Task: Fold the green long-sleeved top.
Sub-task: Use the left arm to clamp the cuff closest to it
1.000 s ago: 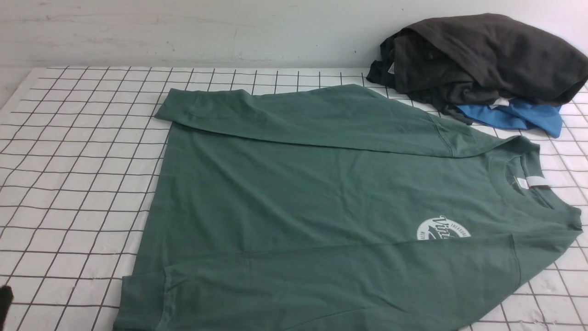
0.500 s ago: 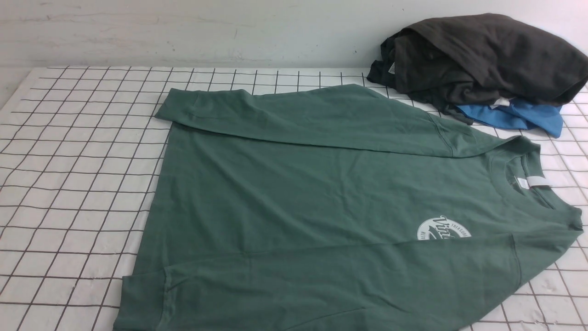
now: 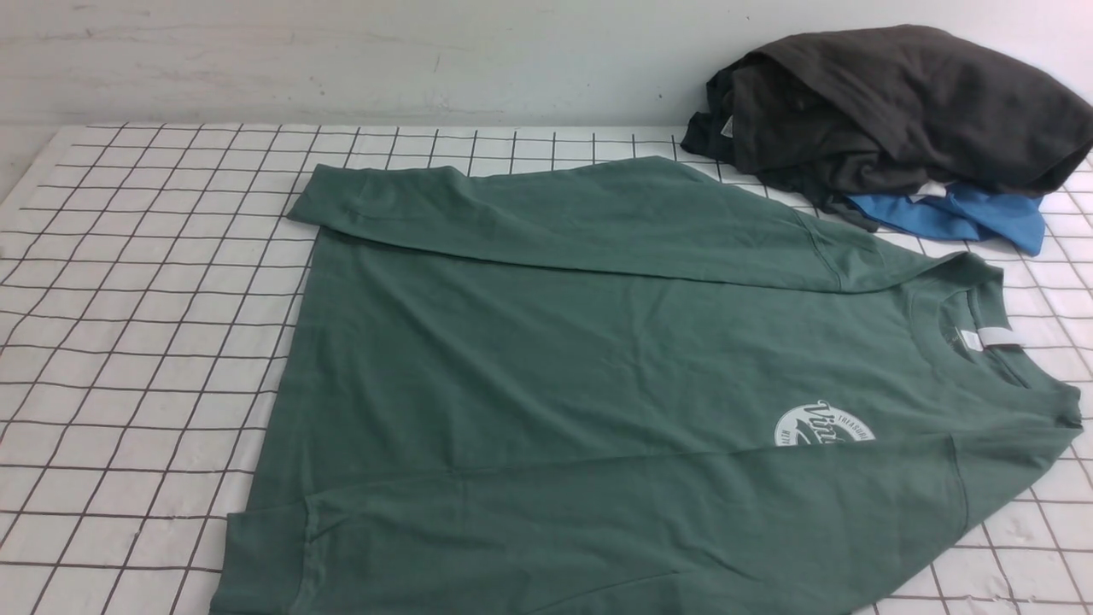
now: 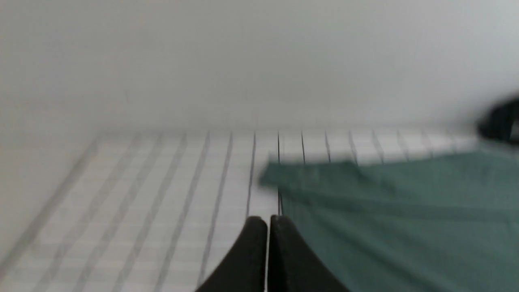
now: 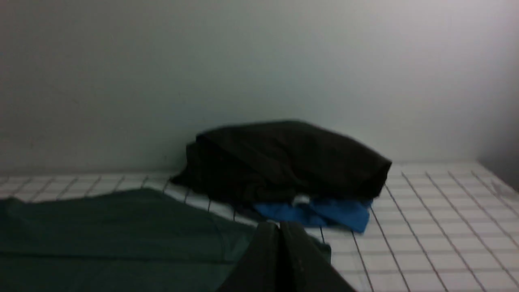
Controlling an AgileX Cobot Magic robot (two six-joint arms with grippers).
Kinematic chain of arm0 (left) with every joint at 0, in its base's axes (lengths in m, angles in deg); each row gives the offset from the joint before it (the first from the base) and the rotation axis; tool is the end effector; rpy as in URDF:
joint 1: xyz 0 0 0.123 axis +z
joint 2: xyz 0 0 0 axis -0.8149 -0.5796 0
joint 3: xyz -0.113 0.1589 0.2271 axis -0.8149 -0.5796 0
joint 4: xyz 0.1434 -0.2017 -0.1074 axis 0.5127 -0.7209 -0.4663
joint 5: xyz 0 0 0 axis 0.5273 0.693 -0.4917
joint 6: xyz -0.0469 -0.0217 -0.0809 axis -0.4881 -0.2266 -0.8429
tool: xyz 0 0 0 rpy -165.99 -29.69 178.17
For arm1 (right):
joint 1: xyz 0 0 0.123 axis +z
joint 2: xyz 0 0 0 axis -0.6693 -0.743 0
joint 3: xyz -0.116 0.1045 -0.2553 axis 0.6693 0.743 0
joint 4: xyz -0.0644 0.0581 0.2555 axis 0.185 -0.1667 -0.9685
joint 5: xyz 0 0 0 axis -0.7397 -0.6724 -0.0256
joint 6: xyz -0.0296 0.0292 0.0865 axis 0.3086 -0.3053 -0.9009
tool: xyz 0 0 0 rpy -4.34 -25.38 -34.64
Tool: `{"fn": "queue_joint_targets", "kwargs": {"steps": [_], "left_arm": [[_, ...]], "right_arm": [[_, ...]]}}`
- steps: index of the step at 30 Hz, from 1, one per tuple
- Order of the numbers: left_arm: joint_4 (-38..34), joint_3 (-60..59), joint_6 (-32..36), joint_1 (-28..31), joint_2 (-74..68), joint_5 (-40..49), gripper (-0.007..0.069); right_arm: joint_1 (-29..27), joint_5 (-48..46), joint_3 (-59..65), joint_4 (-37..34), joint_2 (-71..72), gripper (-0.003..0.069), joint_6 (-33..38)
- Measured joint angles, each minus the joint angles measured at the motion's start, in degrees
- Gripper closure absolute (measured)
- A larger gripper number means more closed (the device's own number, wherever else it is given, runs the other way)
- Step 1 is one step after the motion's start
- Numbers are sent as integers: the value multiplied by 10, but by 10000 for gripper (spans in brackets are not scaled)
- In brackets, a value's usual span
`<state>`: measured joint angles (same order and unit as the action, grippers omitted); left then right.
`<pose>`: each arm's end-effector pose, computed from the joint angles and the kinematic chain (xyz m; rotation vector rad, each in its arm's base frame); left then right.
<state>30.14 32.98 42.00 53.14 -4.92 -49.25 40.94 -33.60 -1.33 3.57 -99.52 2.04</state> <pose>0.1826 -0.0070 0.3507 -0.0338 1.9662 -0.0904 0.1313 -0.0084 0.3426 0.0871 1.8435 -0.0508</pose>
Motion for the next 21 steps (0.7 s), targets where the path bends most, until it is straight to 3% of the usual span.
{"fn": "queue_joint_targets", "kwargs": {"steps": [1,4,8,13,18,21], "left_arm": [[-4,1,1,0,-7,21,632],[-98,2,62,0,-125,160,632],[-191,2,153,0,-244,212,628],[-238,8,220,0,-362,184,524],[-223,9,200,0,-415,150,350],[-212,10,192,-1,-434,126,313]], "right_arm": [[1,-11,-3,0,-7,670,1],[30,-173,-35,-63,-119,670,52],[88,-255,-40,-142,-228,669,164],[171,-224,-43,-205,-308,669,266],[210,-180,-44,-214,-340,669,292],[214,-160,-44,-220,-345,669,295]]}}
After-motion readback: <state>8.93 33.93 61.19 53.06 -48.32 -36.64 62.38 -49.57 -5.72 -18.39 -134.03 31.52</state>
